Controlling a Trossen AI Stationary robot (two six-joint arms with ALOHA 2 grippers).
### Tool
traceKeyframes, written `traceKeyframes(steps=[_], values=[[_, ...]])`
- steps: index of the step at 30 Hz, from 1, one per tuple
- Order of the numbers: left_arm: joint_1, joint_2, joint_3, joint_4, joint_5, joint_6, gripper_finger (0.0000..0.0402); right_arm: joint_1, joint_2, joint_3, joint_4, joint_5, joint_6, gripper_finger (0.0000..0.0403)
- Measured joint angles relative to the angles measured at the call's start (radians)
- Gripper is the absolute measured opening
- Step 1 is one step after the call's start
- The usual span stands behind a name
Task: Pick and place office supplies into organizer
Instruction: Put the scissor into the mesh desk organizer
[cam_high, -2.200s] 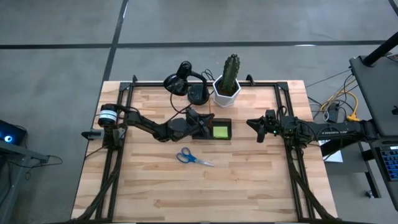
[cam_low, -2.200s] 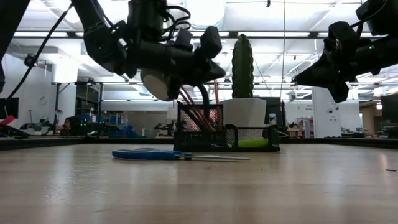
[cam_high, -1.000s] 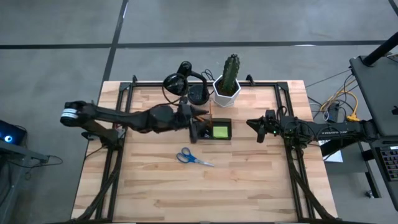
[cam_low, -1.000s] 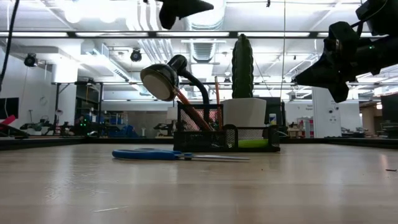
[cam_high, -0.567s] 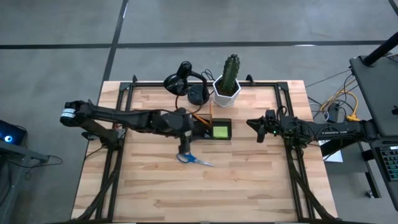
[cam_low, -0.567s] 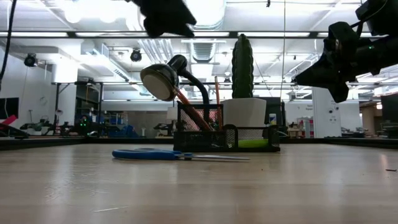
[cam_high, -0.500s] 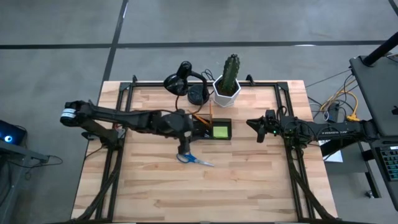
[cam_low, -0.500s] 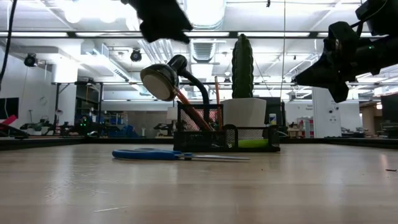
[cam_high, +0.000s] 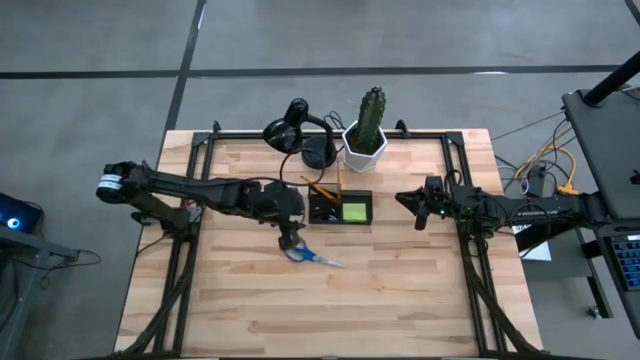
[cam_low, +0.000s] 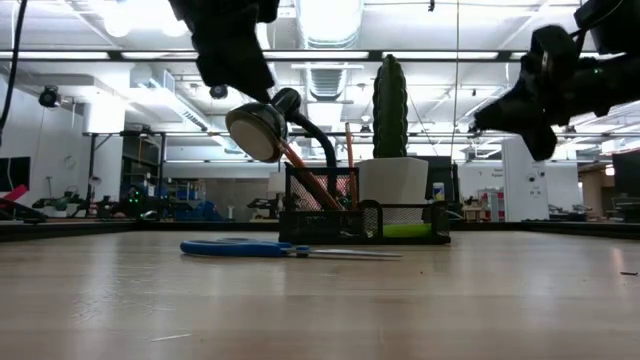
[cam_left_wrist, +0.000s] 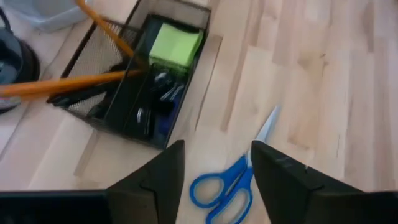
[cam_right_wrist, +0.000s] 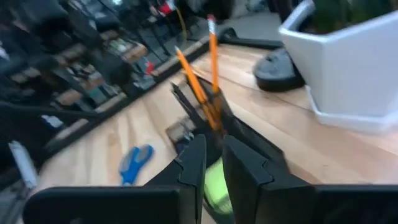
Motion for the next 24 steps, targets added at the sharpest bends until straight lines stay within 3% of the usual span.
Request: traceKeyframes(steps=[5, 9, 15, 24], values=[[-0.006, -0.020, 0.000, -0.018, 0.005, 0.008, 0.0094, 0.000, 0.002, 0.000, 0.125, -0.025, -0.022, 0.0055], [-0.005, -0.063, 0.000, -0.017, -0.006, 0.030, 0.0015, 0.000, 0.002, 0.000, 0.232, -0.058, -0.146, 0.0066], [-0.005, -0.202, -0.062, 0.010, -0.117, 0.031, 0.0012, 0.001, 0.005, 0.019, 0.272, -0.119, -0.230, 0.0077], [-0.005, -0.486, -0.323, 0.255, -0.155, 0.026, 0.0001, 0.002, 0.117, 0.207, 0.046, -0.098, -0.250, 0.0092]])
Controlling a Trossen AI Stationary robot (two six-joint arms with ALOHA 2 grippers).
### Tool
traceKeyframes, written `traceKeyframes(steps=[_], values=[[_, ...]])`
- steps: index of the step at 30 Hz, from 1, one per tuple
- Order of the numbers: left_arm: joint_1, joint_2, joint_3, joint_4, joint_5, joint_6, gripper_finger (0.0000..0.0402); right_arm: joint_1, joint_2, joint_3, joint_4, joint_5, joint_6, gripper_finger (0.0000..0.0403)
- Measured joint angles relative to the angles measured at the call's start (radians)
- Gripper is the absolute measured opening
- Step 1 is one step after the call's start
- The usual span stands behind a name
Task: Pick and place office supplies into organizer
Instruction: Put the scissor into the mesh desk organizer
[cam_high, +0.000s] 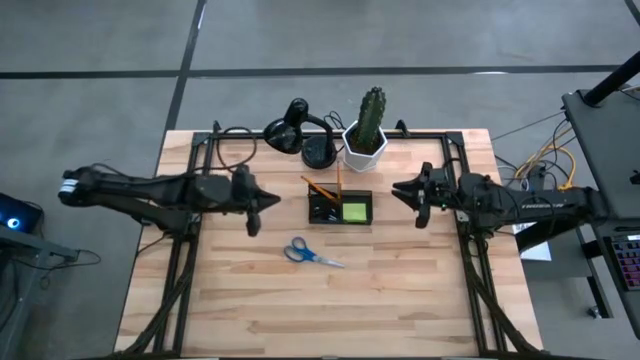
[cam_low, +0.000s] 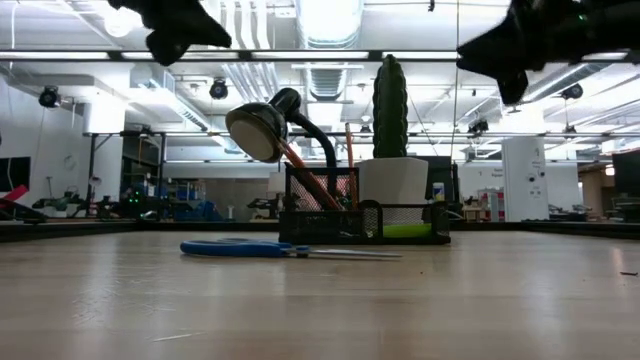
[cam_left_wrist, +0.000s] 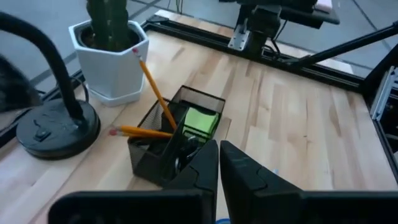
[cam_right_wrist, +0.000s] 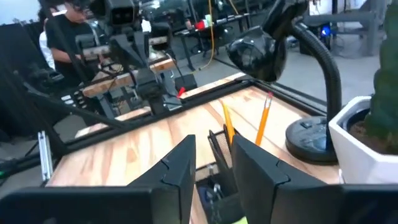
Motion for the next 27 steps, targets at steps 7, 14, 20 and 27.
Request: traceKeyframes(steps=[7, 14, 20, 27], values=[[0.000, -0.138, -0.105, 0.020, 0.001, 0.008, 0.0000, 0.009, 0.176, 0.194, -0.059, 0.004, 0.045, 0.0108], [0.000, -0.324, -0.171, 0.023, 0.002, 0.088, 0.0000, 0.053, 0.408, 0.387, -0.121, 0.012, 0.040, 0.0125], [0.000, -0.473, -0.228, 0.015, -0.009, 0.109, 0.0000, 0.125, 0.595, 0.539, -0.140, 0.014, 0.048, 0.0129], [0.000, -0.617, -0.268, 0.012, -0.012, 0.114, 0.0000, 0.199, 0.808, 0.742, -0.181, 0.040, 0.058, 0.0132]])
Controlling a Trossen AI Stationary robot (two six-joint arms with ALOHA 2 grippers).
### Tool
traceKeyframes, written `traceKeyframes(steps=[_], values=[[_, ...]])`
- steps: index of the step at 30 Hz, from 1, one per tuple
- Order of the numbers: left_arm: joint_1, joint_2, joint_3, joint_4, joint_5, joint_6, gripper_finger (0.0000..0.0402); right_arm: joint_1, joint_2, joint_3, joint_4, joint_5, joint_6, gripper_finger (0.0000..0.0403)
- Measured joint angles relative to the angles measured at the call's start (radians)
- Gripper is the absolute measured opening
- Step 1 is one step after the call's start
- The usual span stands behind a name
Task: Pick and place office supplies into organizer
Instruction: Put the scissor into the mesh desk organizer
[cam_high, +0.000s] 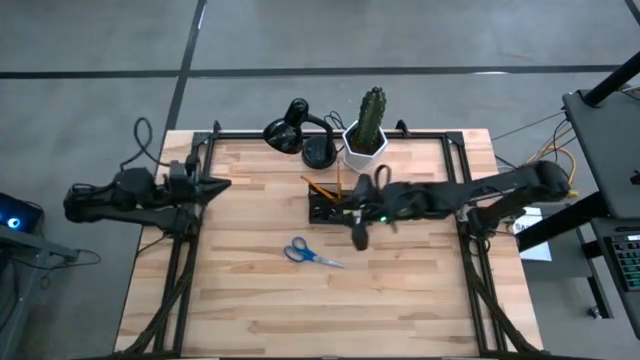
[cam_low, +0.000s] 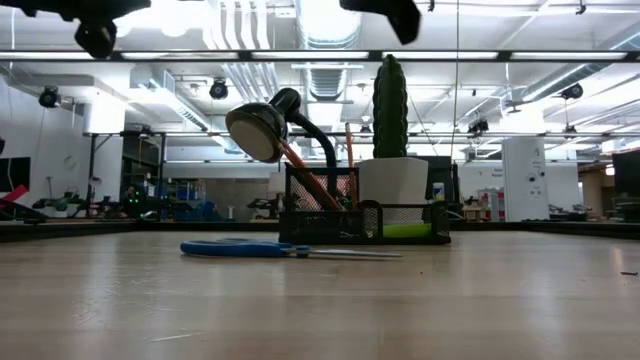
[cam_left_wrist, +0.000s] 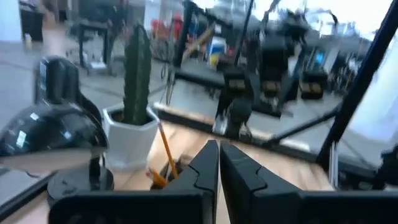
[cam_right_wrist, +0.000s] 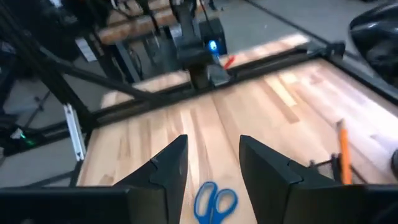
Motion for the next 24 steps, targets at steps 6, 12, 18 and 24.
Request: traceKeyframes(steps=[6, 12, 18, 24], values=[[0.000, -0.084, -0.005, -0.020, -0.003, 0.023, 0.0000, 0.046, 0.218, 0.267, -0.268, 0.046, 0.026, 0.0148], [0.000, -0.163, -0.004, -0.035, -0.002, 0.028, 0.0000, 0.055, 0.414, 0.497, -0.427, 0.044, 0.111, 0.0173], [0.000, -0.214, -0.004, -0.065, -0.002, 0.027, 0.0000, 0.055, 0.555, 0.628, -0.485, 0.029, 0.171, 0.0180], [0.000, -0.241, -0.004, -0.090, 0.001, 0.024, 0.0000, 0.057, 0.696, 0.745, -0.531, -0.027, 0.133, 0.0180]])
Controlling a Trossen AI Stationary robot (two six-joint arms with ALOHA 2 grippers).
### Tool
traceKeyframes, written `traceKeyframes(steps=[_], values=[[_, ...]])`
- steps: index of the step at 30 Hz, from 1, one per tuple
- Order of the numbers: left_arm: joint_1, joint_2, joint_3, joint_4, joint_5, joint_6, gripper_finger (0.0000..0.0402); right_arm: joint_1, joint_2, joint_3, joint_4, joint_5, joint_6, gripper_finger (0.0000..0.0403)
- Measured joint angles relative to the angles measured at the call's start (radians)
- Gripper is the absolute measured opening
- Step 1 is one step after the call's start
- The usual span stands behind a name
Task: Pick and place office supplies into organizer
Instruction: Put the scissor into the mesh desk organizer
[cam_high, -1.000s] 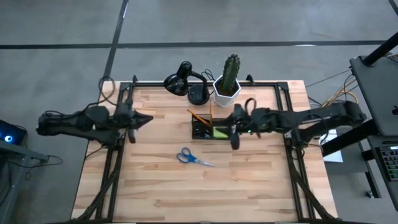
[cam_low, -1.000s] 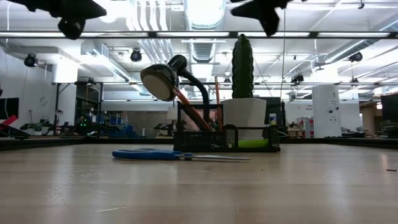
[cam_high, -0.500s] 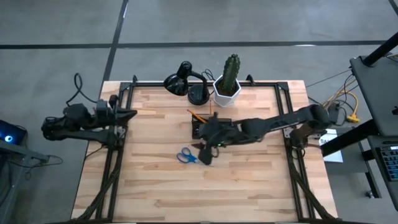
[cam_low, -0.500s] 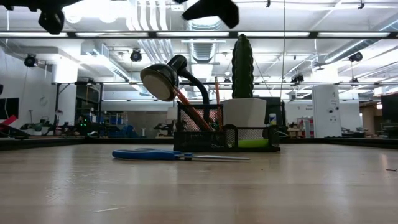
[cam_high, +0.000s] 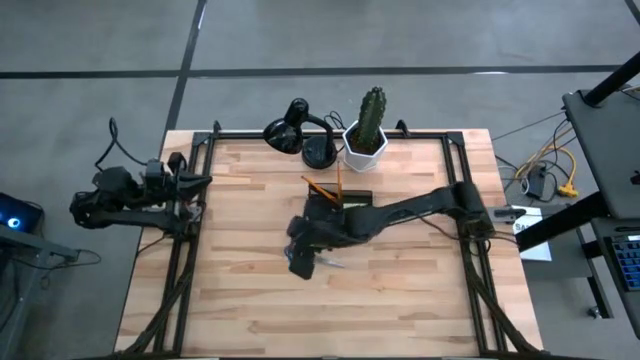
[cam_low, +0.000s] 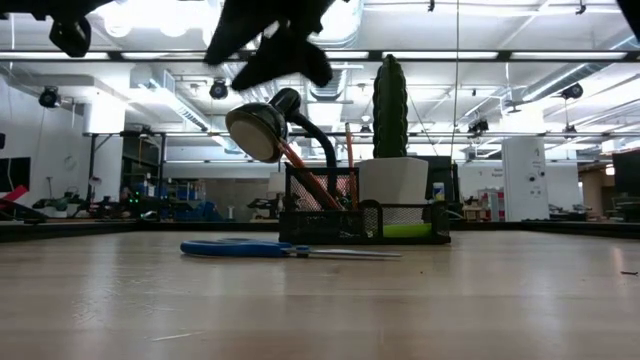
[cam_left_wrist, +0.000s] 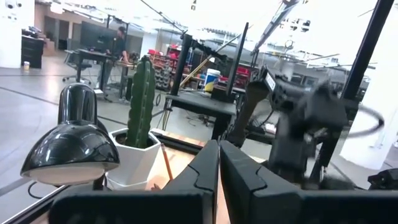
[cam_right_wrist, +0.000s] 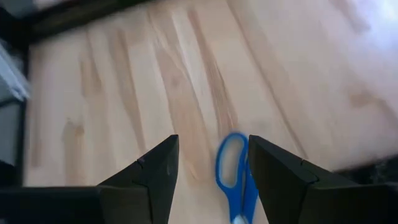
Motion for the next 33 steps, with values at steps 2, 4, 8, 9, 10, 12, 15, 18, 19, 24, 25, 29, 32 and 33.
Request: traceKeyframes(steps=[2, 4, 8, 9, 10, 12, 15, 18, 19, 24, 25, 29, 32, 33], values=[[0.000, -0.005, 0.000, 0.003, 0.000, 0.000, 0.0000, 0.000, 0.043, 0.039, -0.054, -0.005, 0.002, 0.0180], [0.000, -0.009, 0.000, 0.000, 0.000, -0.001, 0.0000, -0.002, 0.087, 0.086, -0.127, -0.008, 0.005, 0.0180], [0.000, -0.008, 0.000, 0.002, 0.000, -0.002, 0.0000, -0.007, 0.179, 0.177, -0.225, -0.011, 0.008, 0.0180], [0.000, -0.008, 0.000, 0.001, 0.000, -0.002, 0.0000, -0.007, 0.201, 0.199, -0.234, -0.011, 0.007, 0.0180], [0.000, -0.008, 0.000, 0.000, 0.000, -0.002, 0.0000, -0.007, 0.223, 0.218, -0.242, -0.013, 0.006, 0.0180], [0.000, -0.002, 0.000, 0.003, -0.001, -0.003, 0.0000, -0.008, 0.262, 0.257, -0.246, -0.016, 0.006, 0.0180], [0.000, 0.006, 0.000, 0.002, -0.001, -0.003, 0.0000, -0.009, 0.311, 0.304, -0.269, -0.019, 0.005, 0.0180], [0.000, 0.009, 0.000, 0.004, -0.001, -0.003, 0.0000, -0.015, 0.342, 0.323, -0.301, -0.022, 0.008, 0.0180], [0.000, 0.012, 0.000, 0.002, -0.002, -0.002, 0.0000, -0.018, 0.347, 0.323, -0.300, -0.023, 0.008, 0.0180], [0.000, 0.014, -0.001, 0.000, -0.003, -0.002, 0.0000, -0.035, 0.349, 0.305, -0.302, -0.048, 0.007, 0.0180], [0.000, 0.015, -0.001, -0.003, -0.002, -0.002, 0.0000, -0.039, 0.349, 0.300, -0.301, -0.047, 0.005, 0.0180], [0.000, 0.014, -0.001, -0.021, -0.003, -0.002, 0.0000, -0.058, 0.349, 0.280, -0.284, -0.047, 0.004, 0.0180], [0.000, 0.016, -0.001, -0.022, -0.003, -0.002, 0.0000, -0.066, 0.349, 0.262, -0.253, -0.044, -0.015, 0.0180], [0.000, 0.016, -0.001, -0.022, -0.003, -0.002, 0.0000, -0.067, 0.349, 0.256, -0.241, -0.044, -0.022, 0.0180]])
